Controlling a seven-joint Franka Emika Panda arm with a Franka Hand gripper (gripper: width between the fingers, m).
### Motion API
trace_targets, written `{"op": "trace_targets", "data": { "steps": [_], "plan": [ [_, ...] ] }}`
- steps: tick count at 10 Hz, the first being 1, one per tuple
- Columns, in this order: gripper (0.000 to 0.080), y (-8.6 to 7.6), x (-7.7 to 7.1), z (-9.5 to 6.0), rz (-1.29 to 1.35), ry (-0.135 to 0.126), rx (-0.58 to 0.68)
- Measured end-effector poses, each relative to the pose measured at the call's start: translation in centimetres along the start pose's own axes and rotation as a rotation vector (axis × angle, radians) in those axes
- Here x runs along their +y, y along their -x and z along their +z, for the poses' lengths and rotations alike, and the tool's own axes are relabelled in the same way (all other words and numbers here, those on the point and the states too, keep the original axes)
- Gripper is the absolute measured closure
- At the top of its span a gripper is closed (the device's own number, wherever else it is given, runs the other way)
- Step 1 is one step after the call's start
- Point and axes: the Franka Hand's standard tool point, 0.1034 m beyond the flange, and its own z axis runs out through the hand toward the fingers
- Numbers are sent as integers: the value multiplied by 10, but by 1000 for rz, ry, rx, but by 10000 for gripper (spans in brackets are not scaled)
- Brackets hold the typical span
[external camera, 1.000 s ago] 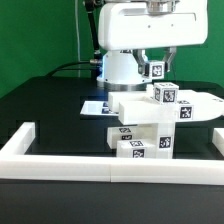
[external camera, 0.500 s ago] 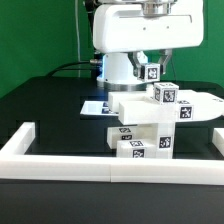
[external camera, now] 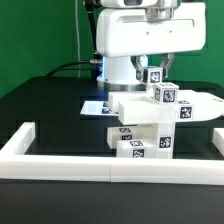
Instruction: Assemble chair
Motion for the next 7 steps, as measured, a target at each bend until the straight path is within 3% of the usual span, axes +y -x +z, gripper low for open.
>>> {"op": "trace_targets", "data": {
  "steps": [7],
  "plan": [
    [519, 3, 1, 7, -1, -1, -12]
  ]
}}
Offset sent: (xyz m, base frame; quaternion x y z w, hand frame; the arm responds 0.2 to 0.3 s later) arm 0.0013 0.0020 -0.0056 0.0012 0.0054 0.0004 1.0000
